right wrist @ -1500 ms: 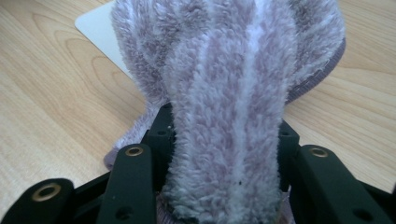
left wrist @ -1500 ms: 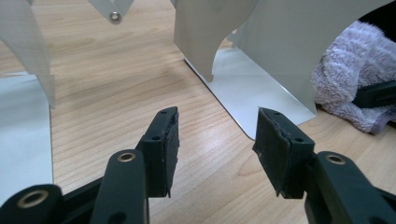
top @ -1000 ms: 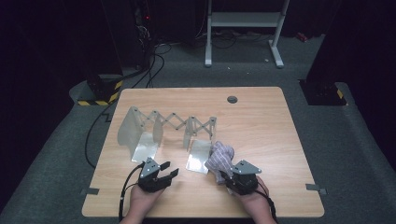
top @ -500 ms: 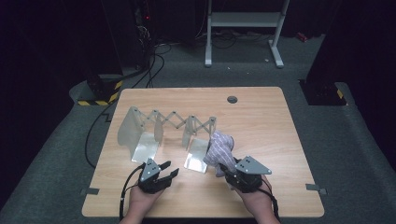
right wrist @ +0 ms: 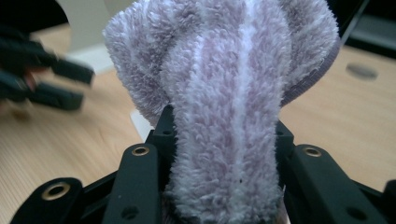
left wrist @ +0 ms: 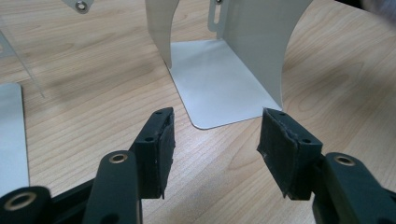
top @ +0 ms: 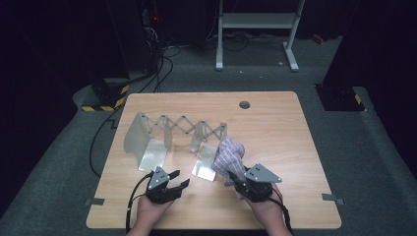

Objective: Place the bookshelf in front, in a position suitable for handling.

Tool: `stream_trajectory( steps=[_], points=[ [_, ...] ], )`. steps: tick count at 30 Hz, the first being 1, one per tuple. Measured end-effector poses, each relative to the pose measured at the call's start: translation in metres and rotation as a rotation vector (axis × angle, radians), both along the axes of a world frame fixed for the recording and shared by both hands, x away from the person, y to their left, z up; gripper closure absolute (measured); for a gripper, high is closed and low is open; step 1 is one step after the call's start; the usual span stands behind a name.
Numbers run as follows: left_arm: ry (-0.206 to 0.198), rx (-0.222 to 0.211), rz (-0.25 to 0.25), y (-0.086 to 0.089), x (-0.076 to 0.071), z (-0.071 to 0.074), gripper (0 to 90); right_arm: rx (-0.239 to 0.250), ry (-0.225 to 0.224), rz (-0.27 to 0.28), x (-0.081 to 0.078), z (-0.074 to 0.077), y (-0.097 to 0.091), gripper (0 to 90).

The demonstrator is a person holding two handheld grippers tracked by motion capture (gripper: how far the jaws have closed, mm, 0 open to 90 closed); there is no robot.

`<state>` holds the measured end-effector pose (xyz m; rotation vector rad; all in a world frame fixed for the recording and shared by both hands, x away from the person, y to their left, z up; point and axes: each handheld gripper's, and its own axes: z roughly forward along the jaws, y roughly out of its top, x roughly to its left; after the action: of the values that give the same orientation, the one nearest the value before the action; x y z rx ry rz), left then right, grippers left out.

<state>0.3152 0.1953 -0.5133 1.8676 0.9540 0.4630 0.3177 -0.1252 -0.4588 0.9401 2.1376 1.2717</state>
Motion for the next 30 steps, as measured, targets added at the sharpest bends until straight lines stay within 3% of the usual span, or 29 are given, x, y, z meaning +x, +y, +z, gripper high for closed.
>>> stream_trajectory(
  steps=[8,16,22,30],
  points=[
    [-0.023,0.017,0.008,-0.001,-0.002,0.0,45.7,-0.125,0.143,0.002,0.009,-0.037,0.004,59.9],
    [-0.023,0.027,0.011,-0.002,-0.002,-0.002,44.6,-0.222,0.198,0.012,0.011,-0.054,0.011,59.5],
    [-0.028,0.028,0.01,-0.002,-0.003,-0.002,44.4,-0.204,0.178,0.013,0.009,-0.051,0.013,59.6],
    [-0.032,0.031,0.007,-0.003,-0.003,-0.002,44.3,-0.098,0.04,0.005,-0.006,-0.016,0.011,59.6]
  ],
)
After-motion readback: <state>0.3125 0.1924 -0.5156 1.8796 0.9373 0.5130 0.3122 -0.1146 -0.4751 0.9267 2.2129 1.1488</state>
